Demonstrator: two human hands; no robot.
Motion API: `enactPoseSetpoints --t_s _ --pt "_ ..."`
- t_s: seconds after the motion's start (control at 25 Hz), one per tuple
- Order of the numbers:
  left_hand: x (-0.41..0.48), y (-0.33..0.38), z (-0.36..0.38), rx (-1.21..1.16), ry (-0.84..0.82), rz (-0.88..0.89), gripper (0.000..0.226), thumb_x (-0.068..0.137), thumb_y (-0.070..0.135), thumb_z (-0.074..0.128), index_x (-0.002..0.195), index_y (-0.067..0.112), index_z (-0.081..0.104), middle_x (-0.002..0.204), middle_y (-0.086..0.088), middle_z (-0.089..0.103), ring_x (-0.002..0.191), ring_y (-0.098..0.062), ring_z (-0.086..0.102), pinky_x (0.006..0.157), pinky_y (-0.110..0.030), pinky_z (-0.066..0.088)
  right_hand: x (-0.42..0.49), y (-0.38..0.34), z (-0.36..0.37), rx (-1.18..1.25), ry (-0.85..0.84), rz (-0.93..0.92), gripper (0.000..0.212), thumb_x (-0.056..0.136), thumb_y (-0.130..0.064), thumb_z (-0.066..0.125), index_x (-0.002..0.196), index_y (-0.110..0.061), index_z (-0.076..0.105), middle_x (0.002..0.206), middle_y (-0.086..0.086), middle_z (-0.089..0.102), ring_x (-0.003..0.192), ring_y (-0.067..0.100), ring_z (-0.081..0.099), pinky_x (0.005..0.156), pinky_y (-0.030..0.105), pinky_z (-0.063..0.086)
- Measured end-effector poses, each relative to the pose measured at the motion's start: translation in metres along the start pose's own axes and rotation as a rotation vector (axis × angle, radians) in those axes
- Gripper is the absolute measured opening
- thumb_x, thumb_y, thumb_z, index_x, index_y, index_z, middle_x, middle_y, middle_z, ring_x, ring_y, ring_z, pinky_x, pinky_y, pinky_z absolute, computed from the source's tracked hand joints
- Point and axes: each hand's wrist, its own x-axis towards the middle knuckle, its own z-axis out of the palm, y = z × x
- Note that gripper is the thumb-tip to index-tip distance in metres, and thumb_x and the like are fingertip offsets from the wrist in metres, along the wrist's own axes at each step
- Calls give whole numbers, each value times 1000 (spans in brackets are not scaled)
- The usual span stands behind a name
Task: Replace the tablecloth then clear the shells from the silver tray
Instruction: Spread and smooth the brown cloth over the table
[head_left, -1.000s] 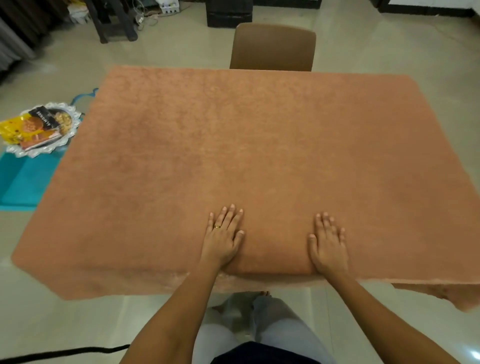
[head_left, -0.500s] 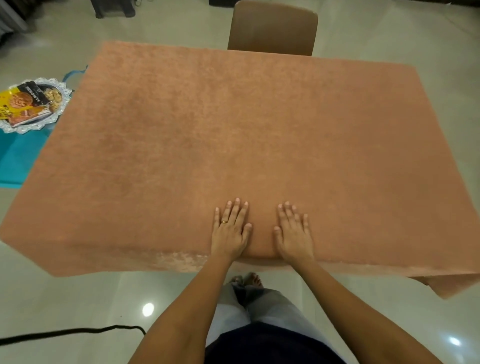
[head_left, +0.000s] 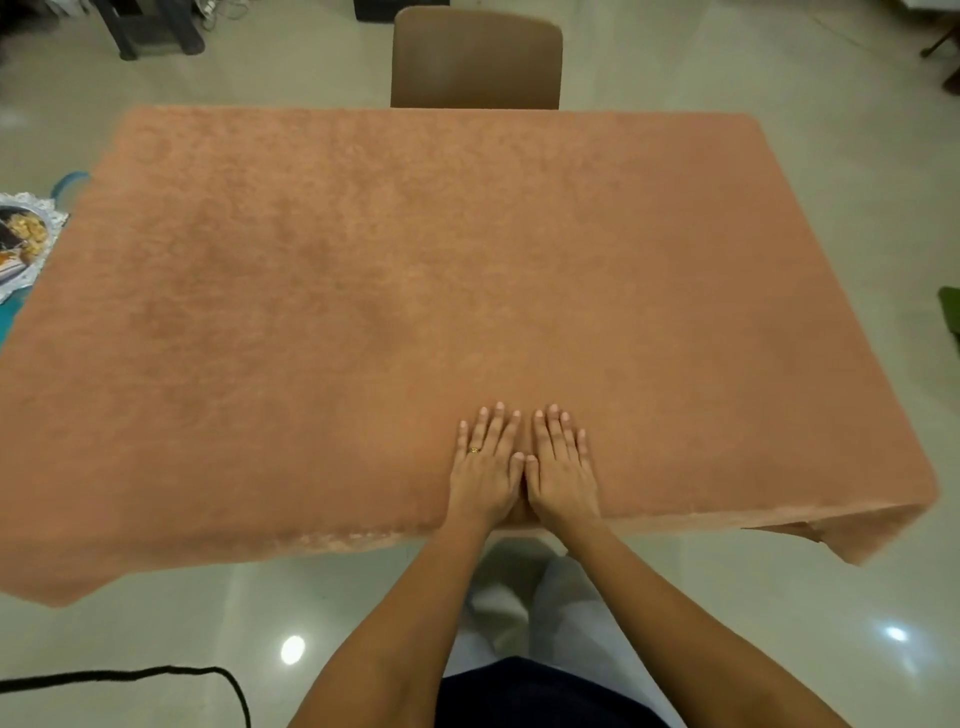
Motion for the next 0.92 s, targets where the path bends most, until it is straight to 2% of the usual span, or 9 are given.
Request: enactPoseSetpoints --t_s 0.12,0.2,0.32,0.4,0.48,0.56,0.72,0.92 --pt "-4 -7 7 37 30 1 58 96 42 29 150 22 26 156 -1 25 144 -21 20 116 -42 1 -5 50 -6 -44 23 -5 63 94 -41 18 152 -17 13 159 0 8 146 13 0 116 35 -10" --pt "-4 -4 6 44 57 -23 58 95 42 30 150 24 27 156 0 26 145 -20 20 116 -44 4 -12 99 -17 -46 52 72 64 94 -42 17 152 -18 11 159 -1 8 147 14 0 118 36 -7" --pt "2 21 8 29 87 -133 59 91 37 32 145 14 37 153 -6 33 143 -25 24 116 -48 8 -17 157 -37 -41 67 187 68 93 -44 12 152 -11 10 160 7 9 148 20 2 119 43 -2" --pt "13 58 16 9 86 -162 59 90 35 33 142 7 42 150 -11 36 141 -29 29 115 -46 7 -12 159 -45 -33 59 141 68 93 -41 17 150 -4 16 158 15 15 147 28 10 119 45 4" --pt "26 104 30 -34 65 -150 58 92 35 32 144 12 39 152 -8 33 142 -27 27 115 -43 5 -8 142 -41 -42 33 -29 64 95 -36 24 149 -3 20 156 14 17 146 28 15 117 43 5" --pt "35 141 44 -47 60 -174 56 95 35 28 148 18 32 155 -4 27 144 -25 22 116 -43 2 -7 141 -36 -32 39 -110 60 96 -34 25 149 -5 21 156 10 17 146 25 16 116 41 4" --pt "37 149 60 36 97 -243 59 95 44 29 148 19 32 153 -6 31 142 -26 26 115 -43 -1 -10 213 -46 -49 57 -96 61 95 -36 27 150 -9 22 157 6 22 146 19 14 117 42 5" --pt "40 154 61 40 92 -313 65 92 50 20 150 22 22 157 -1 17 146 -24 14 115 -42 -7 -18 296 -72 -28 105 39 62 97 -39 19 151 -9 14 158 7 15 147 16 4 119 40 2"
